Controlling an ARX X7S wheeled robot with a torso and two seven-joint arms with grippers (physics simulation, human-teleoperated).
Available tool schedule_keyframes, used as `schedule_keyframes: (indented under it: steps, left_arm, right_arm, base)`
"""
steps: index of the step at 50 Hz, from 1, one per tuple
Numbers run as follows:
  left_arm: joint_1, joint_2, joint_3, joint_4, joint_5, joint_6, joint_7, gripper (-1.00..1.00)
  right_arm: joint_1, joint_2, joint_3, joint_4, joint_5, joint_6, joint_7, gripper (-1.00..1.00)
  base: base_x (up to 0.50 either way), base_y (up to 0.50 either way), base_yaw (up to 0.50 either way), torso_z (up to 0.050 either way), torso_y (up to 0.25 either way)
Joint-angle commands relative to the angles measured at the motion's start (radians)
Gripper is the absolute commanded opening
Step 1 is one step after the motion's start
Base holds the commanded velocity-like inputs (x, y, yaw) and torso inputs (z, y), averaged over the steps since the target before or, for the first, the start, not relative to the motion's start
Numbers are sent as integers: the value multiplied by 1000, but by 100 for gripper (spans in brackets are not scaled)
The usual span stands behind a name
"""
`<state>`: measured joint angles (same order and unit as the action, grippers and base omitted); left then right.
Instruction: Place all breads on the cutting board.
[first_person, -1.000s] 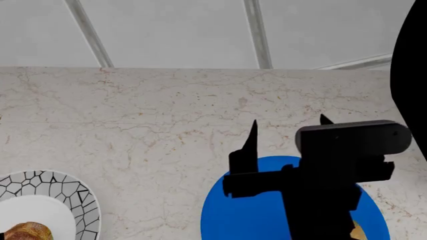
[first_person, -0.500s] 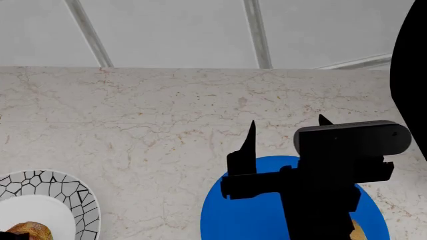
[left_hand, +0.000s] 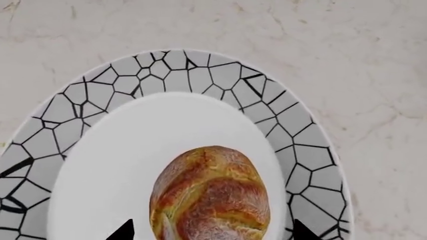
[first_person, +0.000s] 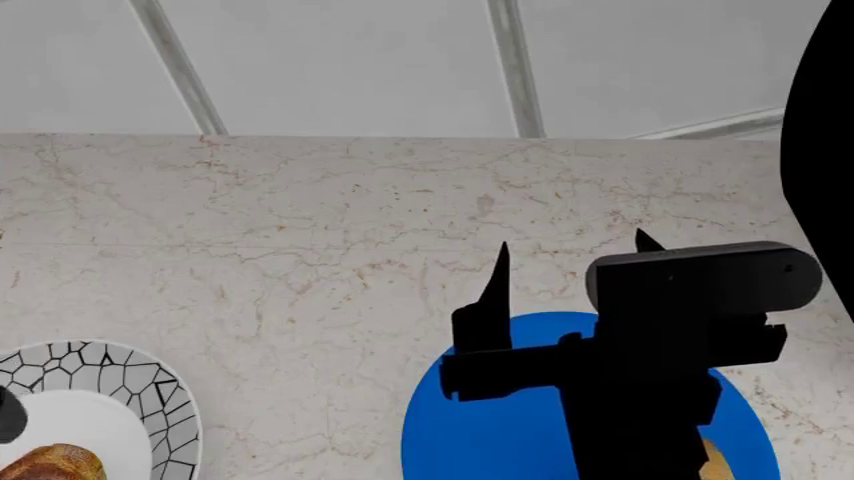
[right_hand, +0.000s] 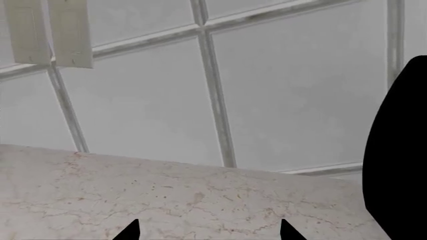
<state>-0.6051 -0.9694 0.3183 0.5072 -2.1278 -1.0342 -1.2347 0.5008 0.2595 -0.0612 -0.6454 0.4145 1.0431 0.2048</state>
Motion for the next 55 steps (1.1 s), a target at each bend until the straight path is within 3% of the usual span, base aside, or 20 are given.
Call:
schedule_keyframes:
  steps: [1,33,34,46,50,51,53,54,55]
  left_arm:
    - [2,16,21,-21,39,-18,18,100]
    - [14,52,43,-69,158,-39,102,100]
    - [15,51,43,-69,158,-36,95,-100]
    - [20,52,36,-45,145,-20,100,-100]
    - [-54,43,24,-11,96,-11,56,-100]
    - [-169,19,45,-14,-21,-7,-20,-100]
    - [-119,23,0,28,48,13,16,-100]
    - [-197,1,5,32,-30,23,-35,-100]
    - [-178,-8,-24,59,-8,38,-30,-100]
  right_arm:
    - [1,4,-3,-1,7,0,2,100]
    - [4,9,-12,8,23,-10,9,100]
    - [3,8,-11,8,24,-10,9,100]
    - [4,15,-10,-3,33,-2,15,100]
    - [20,18,-4,-12,41,12,17,100]
    - [25,19,-8,-14,41,15,19,100]
    - [29,21,-10,-7,40,11,16,100]
    - [28,23,-13,-3,36,5,16,100]
    - [27,22,-12,-3,39,8,16,100]
  base:
    - [0,0,0,0,0]
    - [0,0,0,0,0]
    - [0,0,0,0,0]
    - [1,0,0,0,0]
    - [0,0,-1,0,0]
    - [0,0,0,0,0]
    - [0,0,0,0,0]
    - [0,0,0,0,0]
    - [0,0,0,0,0]
